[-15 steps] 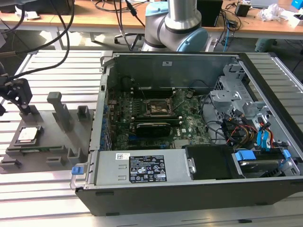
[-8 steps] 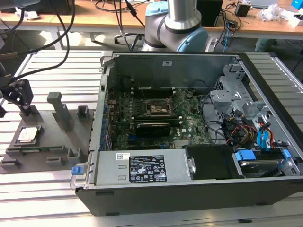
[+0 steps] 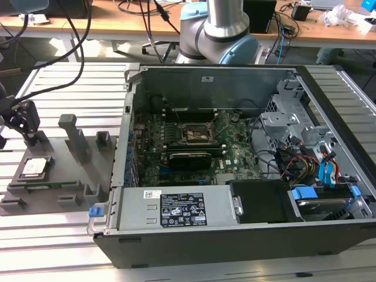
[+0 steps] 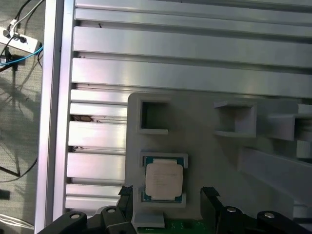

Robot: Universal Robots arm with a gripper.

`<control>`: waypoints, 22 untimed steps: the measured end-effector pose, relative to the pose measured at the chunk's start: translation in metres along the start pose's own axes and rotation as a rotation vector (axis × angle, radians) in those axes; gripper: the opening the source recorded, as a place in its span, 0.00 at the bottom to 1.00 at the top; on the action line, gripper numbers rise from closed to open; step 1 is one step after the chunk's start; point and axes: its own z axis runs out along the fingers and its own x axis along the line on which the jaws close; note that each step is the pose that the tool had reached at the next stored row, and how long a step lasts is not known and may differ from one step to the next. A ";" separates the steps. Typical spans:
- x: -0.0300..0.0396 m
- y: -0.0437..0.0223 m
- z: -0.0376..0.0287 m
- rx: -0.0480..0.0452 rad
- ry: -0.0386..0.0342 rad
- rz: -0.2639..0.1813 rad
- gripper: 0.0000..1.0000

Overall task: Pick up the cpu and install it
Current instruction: 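Pick up the cpu and move it towards the insertion slot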

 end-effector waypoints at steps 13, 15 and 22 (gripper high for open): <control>0.0010 0.0002 0.0103 0.0001 0.0001 0.000 0.66; 0.0011 0.0002 0.0126 0.0001 0.0001 0.000 0.66; 0.0013 0.0003 0.0179 0.0001 0.0001 0.000 0.66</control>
